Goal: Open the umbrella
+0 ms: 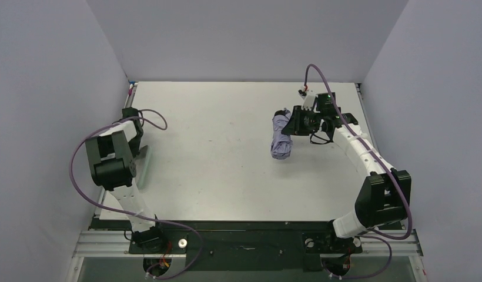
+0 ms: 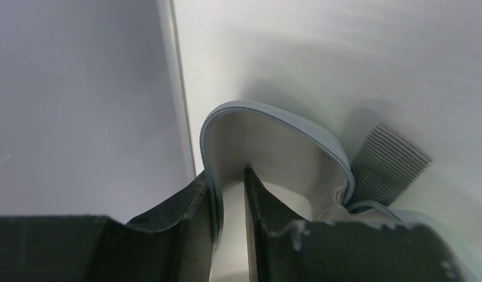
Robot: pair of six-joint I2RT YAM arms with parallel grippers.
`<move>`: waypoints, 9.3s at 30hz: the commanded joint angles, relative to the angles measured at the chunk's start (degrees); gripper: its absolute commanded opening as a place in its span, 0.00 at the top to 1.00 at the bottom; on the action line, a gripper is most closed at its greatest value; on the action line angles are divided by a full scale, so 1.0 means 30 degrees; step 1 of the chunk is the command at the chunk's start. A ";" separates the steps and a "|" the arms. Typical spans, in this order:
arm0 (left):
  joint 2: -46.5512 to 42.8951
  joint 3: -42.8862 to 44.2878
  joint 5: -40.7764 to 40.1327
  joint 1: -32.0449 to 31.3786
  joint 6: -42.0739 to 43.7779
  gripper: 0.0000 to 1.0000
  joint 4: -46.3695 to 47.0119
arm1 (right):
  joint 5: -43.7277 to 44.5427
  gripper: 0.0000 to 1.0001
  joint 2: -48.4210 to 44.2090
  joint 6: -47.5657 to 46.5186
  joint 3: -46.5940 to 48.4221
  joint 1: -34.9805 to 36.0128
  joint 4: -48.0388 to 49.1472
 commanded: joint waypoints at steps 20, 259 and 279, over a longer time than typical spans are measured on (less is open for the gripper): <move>-0.4595 0.4715 0.4290 0.0431 0.0632 0.03 -0.2207 | -0.1472 1.00 -0.1903 -0.1355 0.1982 -0.0045 0.0227; -1.2408 -0.0755 0.8340 -0.9782 2.7604 0.67 0.2752 | 0.6229 1.00 -0.3963 -1.8175 0.2553 0.5805 -1.6226; -1.1905 0.0136 1.0603 -1.0636 2.6585 0.35 0.2978 | 0.4249 1.00 -0.3514 -1.7211 0.3804 0.5410 -1.5495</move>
